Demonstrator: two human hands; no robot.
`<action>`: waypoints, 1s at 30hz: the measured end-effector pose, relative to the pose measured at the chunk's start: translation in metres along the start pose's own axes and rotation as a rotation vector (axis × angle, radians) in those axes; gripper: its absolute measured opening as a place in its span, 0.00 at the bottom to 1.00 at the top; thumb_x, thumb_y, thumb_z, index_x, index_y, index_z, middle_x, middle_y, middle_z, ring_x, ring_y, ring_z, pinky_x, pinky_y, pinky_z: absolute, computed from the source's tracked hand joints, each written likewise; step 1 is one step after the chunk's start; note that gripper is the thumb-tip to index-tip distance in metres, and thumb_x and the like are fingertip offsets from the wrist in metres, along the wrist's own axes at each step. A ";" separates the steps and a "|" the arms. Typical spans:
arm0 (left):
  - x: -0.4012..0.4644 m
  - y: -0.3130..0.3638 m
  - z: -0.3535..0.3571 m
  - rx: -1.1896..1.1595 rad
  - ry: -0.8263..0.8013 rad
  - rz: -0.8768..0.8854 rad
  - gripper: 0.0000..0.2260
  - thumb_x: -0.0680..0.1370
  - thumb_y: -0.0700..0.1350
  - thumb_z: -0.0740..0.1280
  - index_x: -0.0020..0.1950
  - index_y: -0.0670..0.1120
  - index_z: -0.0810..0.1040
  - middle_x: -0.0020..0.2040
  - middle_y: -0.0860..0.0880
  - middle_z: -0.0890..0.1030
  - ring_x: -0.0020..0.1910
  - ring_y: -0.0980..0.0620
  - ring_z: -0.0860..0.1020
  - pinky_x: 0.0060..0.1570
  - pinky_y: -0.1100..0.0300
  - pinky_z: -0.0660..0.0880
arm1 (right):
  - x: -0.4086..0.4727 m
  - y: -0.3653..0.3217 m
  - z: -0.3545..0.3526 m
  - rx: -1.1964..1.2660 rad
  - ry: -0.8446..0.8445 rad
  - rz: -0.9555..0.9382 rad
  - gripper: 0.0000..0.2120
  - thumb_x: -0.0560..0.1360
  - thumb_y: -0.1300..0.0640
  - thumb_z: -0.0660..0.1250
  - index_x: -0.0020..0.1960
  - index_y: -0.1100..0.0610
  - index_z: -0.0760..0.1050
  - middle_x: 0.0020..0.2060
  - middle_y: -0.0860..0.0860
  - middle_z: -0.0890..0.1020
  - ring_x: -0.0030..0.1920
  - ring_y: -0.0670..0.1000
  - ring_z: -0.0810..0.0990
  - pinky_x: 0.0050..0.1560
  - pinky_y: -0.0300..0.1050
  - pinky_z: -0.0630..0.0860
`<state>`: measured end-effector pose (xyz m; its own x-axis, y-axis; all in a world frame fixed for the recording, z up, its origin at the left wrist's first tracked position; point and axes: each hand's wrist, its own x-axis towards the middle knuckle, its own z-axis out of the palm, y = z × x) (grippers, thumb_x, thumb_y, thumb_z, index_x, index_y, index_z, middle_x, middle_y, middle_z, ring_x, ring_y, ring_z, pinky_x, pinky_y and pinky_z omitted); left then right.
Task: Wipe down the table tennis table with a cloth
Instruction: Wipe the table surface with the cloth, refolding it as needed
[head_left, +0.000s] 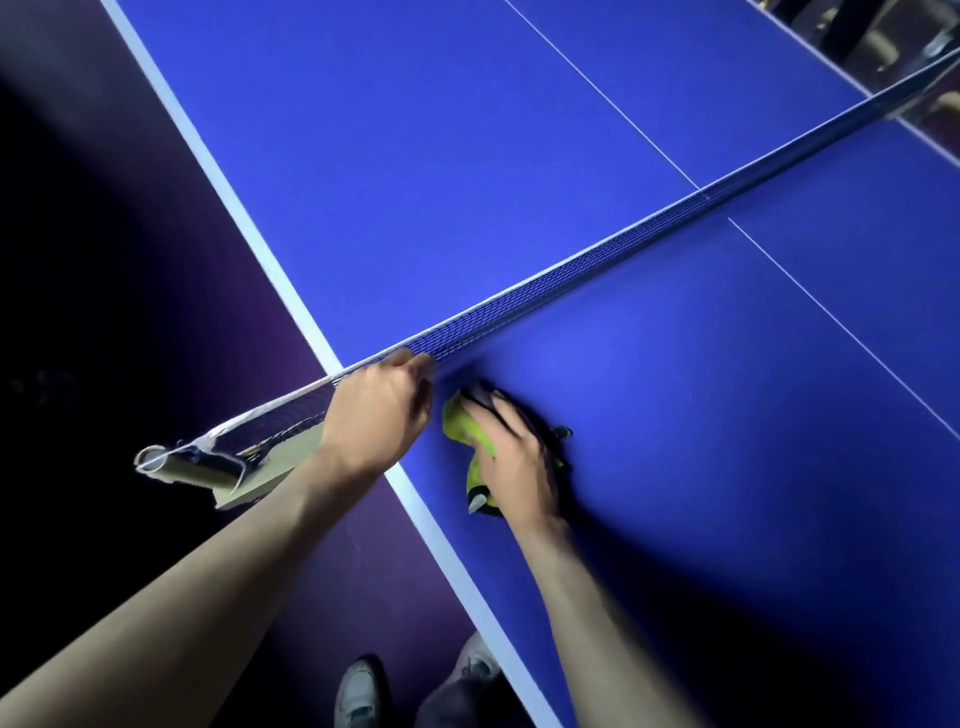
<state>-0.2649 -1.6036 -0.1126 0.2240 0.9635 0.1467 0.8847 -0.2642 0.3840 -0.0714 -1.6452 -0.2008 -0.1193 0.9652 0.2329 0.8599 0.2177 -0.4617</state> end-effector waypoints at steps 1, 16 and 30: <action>0.006 0.005 0.006 0.009 -0.012 -0.001 0.07 0.79 0.47 0.60 0.48 0.49 0.77 0.44 0.47 0.80 0.36 0.37 0.80 0.32 0.48 0.75 | 0.004 0.010 -0.004 0.000 0.009 0.006 0.25 0.77 0.62 0.60 0.71 0.49 0.77 0.72 0.48 0.77 0.70 0.53 0.77 0.70 0.50 0.74; 0.130 0.115 0.119 -0.116 -0.076 0.006 0.09 0.78 0.39 0.66 0.57 0.45 0.81 0.52 0.47 0.80 0.48 0.41 0.78 0.43 0.48 0.77 | 0.081 0.166 -0.068 -0.146 0.150 0.162 0.24 0.76 0.56 0.69 0.69 0.38 0.76 0.62 0.47 0.78 0.60 0.56 0.76 0.58 0.55 0.75; 0.217 0.177 0.201 -0.128 -0.168 -0.135 0.26 0.80 0.61 0.53 0.75 0.56 0.74 0.79 0.52 0.68 0.77 0.50 0.66 0.78 0.52 0.58 | 0.189 0.339 -0.111 -0.059 0.292 0.285 0.25 0.74 0.60 0.77 0.68 0.43 0.80 0.59 0.48 0.78 0.58 0.57 0.75 0.60 0.56 0.75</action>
<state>0.0227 -1.4323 -0.1964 0.1817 0.9814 -0.0627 0.8547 -0.1261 0.5036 0.2523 -1.4050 -0.2180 0.2668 0.9020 0.3396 0.8659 -0.0696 -0.4954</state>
